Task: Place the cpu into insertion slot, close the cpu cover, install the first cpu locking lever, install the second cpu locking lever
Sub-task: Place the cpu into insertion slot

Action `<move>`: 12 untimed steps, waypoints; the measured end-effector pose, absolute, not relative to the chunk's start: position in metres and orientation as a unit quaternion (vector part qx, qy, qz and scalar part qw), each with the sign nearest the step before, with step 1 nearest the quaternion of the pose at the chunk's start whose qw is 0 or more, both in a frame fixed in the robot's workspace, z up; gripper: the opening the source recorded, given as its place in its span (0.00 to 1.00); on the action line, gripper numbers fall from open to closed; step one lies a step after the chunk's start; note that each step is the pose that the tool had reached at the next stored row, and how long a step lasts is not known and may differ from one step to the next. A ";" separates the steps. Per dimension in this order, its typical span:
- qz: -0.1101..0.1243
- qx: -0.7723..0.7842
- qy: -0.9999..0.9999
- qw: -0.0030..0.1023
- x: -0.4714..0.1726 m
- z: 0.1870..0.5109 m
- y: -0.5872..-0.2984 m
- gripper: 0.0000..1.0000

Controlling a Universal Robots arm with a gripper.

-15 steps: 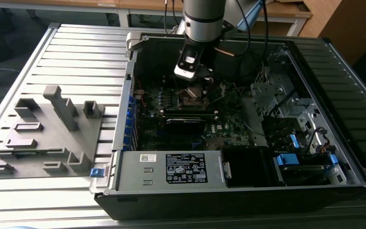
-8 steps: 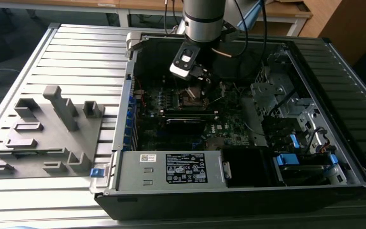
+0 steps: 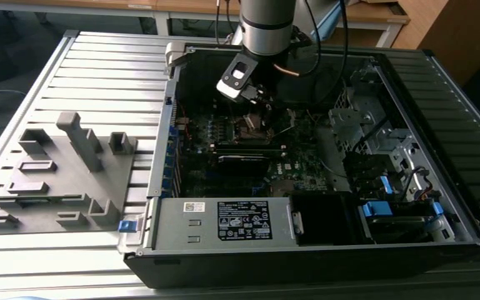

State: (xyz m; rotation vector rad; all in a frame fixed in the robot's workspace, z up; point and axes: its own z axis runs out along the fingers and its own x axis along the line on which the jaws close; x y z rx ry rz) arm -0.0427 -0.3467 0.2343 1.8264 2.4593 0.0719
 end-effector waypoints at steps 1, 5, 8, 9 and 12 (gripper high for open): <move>0.023 0.603 0.797 0.039 -0.043 0.234 -0.347 0.54; 0.022 0.632 0.774 0.040 -0.043 0.234 -0.347 0.54; 0.021 0.652 0.757 0.040 -0.043 0.233 -0.347 0.54; 0.020 0.659 0.751 0.041 -0.043 0.233 -0.347 0.54; 0.019 0.679 0.733 0.041 -0.043 0.233 -0.347 0.54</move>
